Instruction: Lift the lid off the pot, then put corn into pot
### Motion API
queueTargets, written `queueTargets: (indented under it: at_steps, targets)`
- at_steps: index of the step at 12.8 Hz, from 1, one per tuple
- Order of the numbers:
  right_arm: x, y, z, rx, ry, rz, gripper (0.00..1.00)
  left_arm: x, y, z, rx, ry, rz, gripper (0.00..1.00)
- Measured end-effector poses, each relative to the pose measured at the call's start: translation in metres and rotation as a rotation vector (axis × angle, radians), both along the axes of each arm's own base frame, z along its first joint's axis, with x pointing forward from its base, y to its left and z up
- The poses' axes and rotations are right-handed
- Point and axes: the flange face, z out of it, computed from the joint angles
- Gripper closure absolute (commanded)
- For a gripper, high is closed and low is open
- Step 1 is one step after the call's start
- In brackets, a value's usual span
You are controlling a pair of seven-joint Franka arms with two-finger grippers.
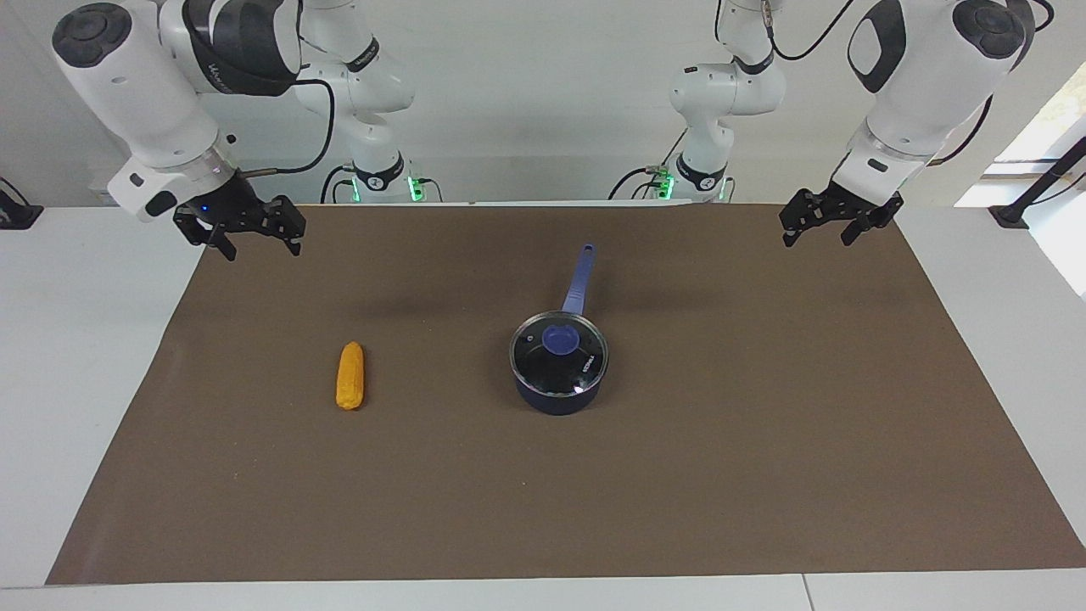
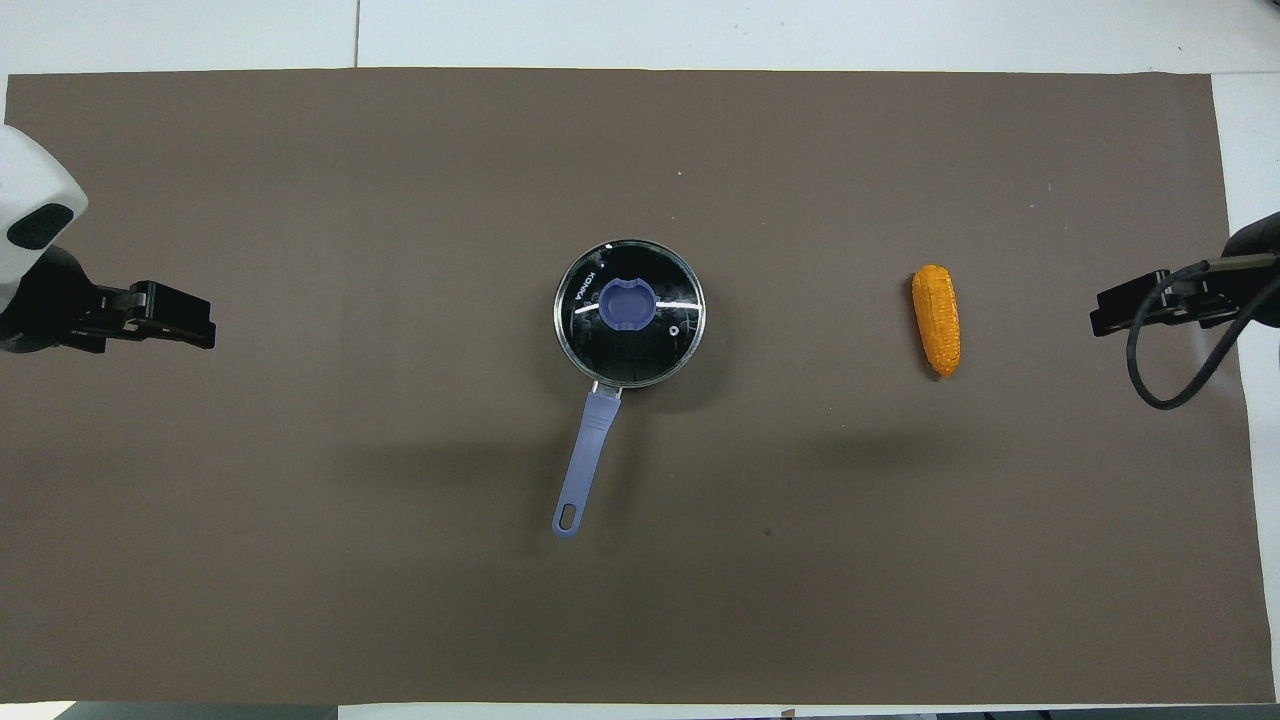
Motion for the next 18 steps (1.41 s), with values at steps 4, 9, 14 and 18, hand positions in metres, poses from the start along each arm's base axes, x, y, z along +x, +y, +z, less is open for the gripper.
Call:
queueTargets:
  at_steps: [4,9,14,18]
  targets:
    - [0.000,0.000,0.000,0.000,0.000,0.000,0.00,0.001,-0.001,0.000,-0.001,-0.006,-0.001,0.00]
    - [0.000,0.000,0.000,0.000,0.000,0.000,0.00,0.001,-0.022,0.006,-0.051,-0.020,0.004,0.00]
    - [0.000,0.000,0.000,0.000,0.000,0.000,0.00,0.019,-0.173,-0.024,-0.074,0.004,-0.026,0.00]
    - [0.000,0.000,0.000,0.000,0.000,0.000,0.00,0.024,-0.302,-0.080,-0.075,0.011,-0.026,0.00]
